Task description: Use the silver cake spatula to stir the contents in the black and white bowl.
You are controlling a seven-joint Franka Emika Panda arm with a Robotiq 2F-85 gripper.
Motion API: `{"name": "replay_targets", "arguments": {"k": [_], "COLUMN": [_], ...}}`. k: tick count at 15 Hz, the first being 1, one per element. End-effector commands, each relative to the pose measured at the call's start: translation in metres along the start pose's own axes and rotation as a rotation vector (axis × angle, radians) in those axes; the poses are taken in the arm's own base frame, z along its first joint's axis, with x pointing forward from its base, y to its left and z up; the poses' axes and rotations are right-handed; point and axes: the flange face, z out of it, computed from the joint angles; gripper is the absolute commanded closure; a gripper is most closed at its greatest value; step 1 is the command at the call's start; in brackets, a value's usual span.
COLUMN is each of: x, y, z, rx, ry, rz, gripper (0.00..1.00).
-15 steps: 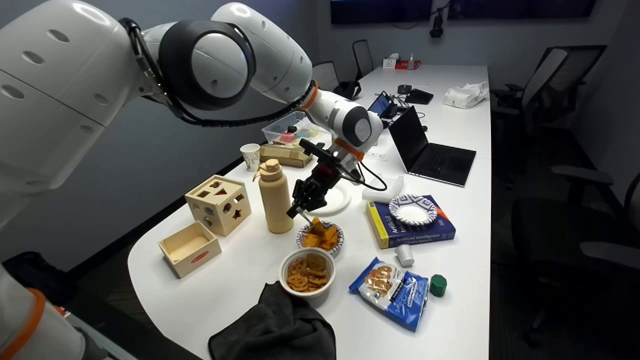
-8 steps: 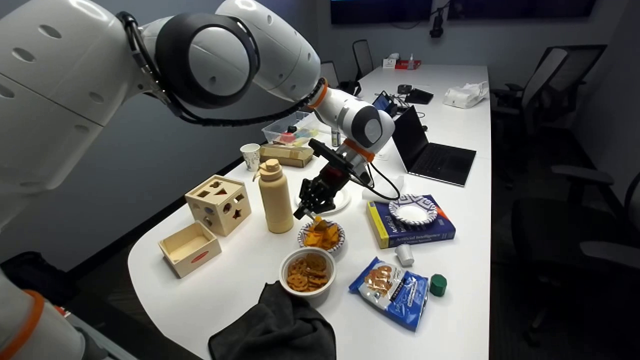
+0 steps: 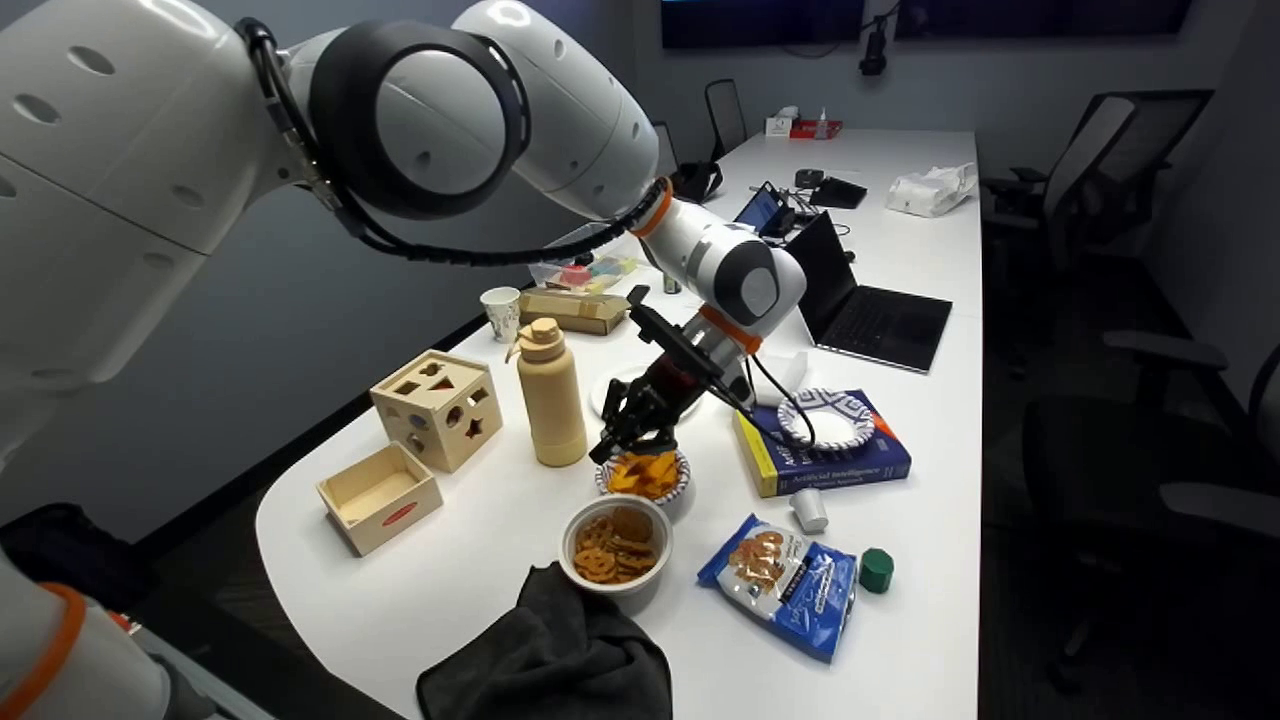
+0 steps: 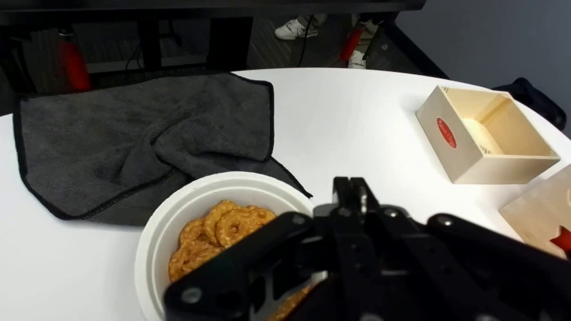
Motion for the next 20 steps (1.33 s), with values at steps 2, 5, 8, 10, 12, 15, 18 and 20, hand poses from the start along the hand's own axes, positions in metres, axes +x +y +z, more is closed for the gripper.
{"name": "replay_targets", "arguments": {"k": [2,5,8,10,12,15,18,20], "x": [-0.012,-0.012,-0.012,-0.014,-0.014,-0.014,-0.011,-0.011], "y": [0.01,0.012,0.016,0.021,0.027,0.038,0.047,0.053], "z": [0.009,0.015,0.024,0.029,0.034,0.04,0.046,0.05], "rx": [0.058,0.1,0.122,0.135,0.159,0.209,0.253,0.273], "ry": [0.109,0.161,0.172,0.17,0.167,0.157,0.159,0.157], "rz": [0.0,-0.007,-0.017,-0.03,-0.044,-0.079,-0.106,-0.115], "gripper": [0.99,0.99,0.99,0.99,0.99,0.99,0.99,0.99]}}
